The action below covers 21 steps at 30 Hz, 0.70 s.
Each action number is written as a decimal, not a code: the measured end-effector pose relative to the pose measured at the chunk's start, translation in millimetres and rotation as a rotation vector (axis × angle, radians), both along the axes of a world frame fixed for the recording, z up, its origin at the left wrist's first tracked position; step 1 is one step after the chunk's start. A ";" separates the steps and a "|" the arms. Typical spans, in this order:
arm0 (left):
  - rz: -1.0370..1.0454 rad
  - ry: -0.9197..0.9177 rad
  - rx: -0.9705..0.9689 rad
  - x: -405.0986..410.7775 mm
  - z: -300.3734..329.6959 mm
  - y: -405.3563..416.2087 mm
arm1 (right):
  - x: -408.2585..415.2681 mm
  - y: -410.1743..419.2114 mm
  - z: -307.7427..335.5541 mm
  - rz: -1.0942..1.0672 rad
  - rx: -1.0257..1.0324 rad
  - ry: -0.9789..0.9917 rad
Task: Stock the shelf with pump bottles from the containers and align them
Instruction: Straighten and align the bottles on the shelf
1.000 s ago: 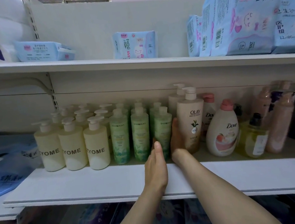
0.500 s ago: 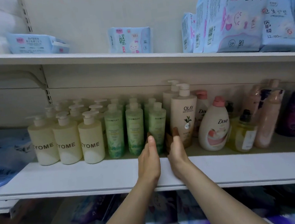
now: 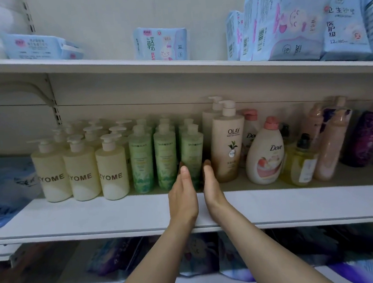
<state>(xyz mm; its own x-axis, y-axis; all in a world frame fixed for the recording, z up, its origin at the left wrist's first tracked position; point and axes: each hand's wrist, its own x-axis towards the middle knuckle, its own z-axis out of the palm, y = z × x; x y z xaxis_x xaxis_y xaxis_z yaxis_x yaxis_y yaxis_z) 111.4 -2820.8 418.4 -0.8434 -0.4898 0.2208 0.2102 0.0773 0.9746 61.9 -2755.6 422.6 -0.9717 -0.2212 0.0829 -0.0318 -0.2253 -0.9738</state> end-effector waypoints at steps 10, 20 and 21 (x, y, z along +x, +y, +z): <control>0.147 -0.024 -0.141 1.7 -5.7 8.9 | 9.3 13.4 -9.4 -0.101 -0.049 0.033; 0.126 -0.080 -0.127 -3.7 -2.4 8.2 | 4.1 9.2 -10.2 -0.115 -0.012 0.020; 0.126 -0.083 -0.131 -4.3 -2.5 8.6 | 4.0 9.5 -10.1 -0.120 -0.017 0.025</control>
